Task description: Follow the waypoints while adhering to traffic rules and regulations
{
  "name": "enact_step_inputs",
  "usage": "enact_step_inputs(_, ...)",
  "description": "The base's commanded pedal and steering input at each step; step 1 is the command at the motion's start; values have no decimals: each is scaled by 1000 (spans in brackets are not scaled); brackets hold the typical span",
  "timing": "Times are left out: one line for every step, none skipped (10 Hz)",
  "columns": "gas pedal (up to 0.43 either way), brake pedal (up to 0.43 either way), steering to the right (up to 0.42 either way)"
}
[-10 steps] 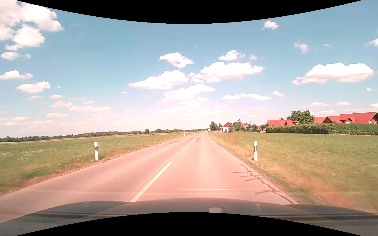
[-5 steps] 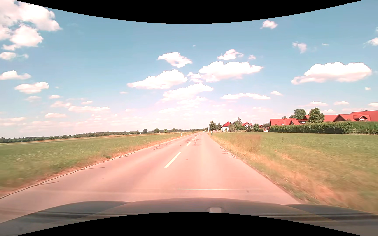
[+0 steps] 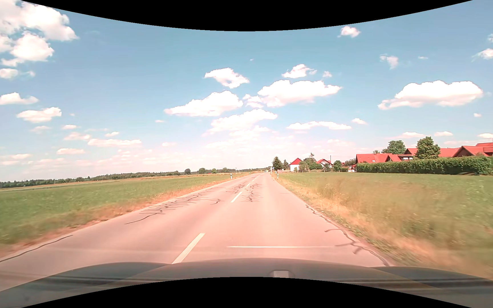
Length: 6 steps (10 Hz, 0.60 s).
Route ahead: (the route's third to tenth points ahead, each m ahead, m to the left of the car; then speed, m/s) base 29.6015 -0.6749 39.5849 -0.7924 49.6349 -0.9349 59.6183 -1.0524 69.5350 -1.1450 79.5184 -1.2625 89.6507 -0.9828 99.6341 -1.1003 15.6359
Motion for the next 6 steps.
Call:
enact_step_inputs(248,0,0)
enact_step_inputs(248,0,0)
enact_step_inputs(248,0,0)
enact_step_inputs(248,0,0)
enact_step_inputs(248,0,0)
enact_step_inputs(248,0,0)
